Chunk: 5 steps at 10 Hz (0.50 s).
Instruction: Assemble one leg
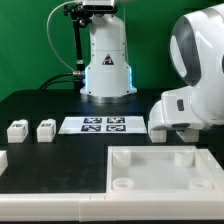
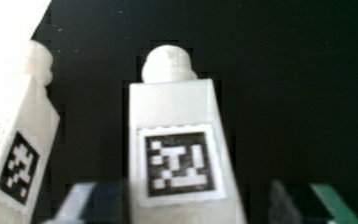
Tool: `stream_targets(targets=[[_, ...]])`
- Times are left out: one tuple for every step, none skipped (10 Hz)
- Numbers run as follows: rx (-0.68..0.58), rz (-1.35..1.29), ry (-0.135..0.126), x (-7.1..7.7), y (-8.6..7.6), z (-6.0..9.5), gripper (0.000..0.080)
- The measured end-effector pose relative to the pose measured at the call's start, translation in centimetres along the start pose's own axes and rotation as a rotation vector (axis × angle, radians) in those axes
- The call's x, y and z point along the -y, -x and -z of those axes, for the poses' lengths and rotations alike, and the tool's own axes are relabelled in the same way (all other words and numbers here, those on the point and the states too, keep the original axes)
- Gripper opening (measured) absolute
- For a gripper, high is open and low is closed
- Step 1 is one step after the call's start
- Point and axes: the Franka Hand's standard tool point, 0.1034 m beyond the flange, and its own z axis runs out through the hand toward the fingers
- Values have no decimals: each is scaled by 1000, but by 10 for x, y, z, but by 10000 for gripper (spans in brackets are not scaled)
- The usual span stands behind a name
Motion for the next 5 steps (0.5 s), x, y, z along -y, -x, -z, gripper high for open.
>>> stream_targets(targets=[[0,0,0,0,0,0,287],[0,0,0,0,0,0,289],[0,0,0,0,0,0,289],[0,0,0,0,0,0,289],[0,0,0,0,0,0,289]])
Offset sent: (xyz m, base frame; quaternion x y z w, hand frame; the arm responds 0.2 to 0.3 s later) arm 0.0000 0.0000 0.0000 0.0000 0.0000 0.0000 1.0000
